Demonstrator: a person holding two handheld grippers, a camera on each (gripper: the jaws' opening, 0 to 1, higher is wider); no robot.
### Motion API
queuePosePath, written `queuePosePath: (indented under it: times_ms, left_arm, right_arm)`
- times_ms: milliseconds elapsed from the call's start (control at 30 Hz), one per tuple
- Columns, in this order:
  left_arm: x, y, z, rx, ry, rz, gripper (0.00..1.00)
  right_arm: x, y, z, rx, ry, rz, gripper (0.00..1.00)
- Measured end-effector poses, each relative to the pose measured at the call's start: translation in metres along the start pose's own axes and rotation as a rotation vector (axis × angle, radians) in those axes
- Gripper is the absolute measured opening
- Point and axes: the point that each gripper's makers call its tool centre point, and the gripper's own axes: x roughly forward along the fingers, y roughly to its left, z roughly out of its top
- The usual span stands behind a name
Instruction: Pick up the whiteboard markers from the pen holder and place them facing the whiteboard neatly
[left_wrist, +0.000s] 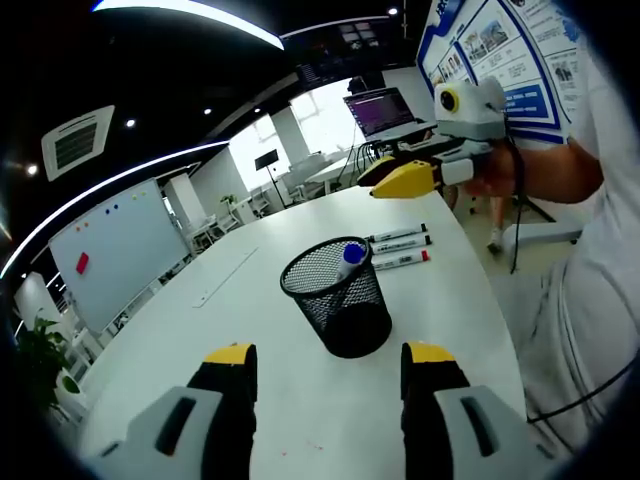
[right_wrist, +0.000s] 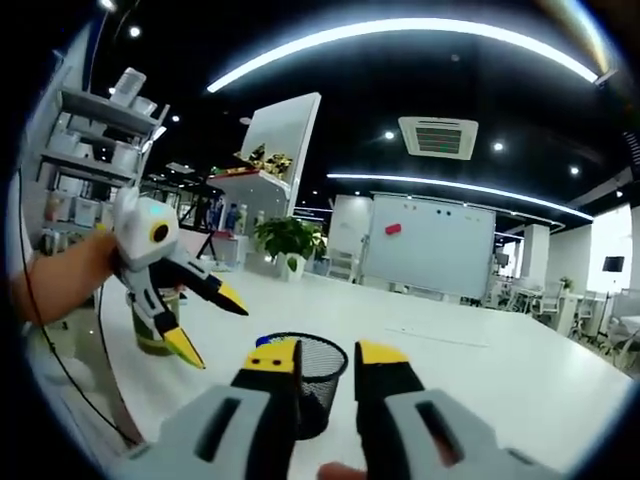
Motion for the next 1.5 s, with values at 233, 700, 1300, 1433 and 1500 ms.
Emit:
queuePosePath:
  times_ms: [233,700,1300,1433,1500]
  left_arm:
    - [0.000,0.000,0.000,0.001,0.002,-0.002,0.59]
    - [0.000,0.000,0.000,0.000,0.001,-0.004,0.60]
    - [0.000,0.000,-0.001,0.000,0.002,-0.003,0.60]
    - [0.000,0.000,0.000,-0.001,0.000,0.000,0.60]
    - [0.000,0.000,0.000,-0.001,0.000,0.000,0.60]
  right_arm:
    - [0.004,0.009,0.006,0.074,-0.037,0.043,0.21]
    - [0.018,0.035,0.002,-0.012,-0.001,0.117,0.23]
    - [0.033,0.058,-0.005,-0.145,0.015,0.153,0.23]
    - [0.037,0.058,-0.009,-0.157,0.024,0.155,0.23]
    - [0.038,0.059,-0.010,-0.168,0.026,0.152,0.23]
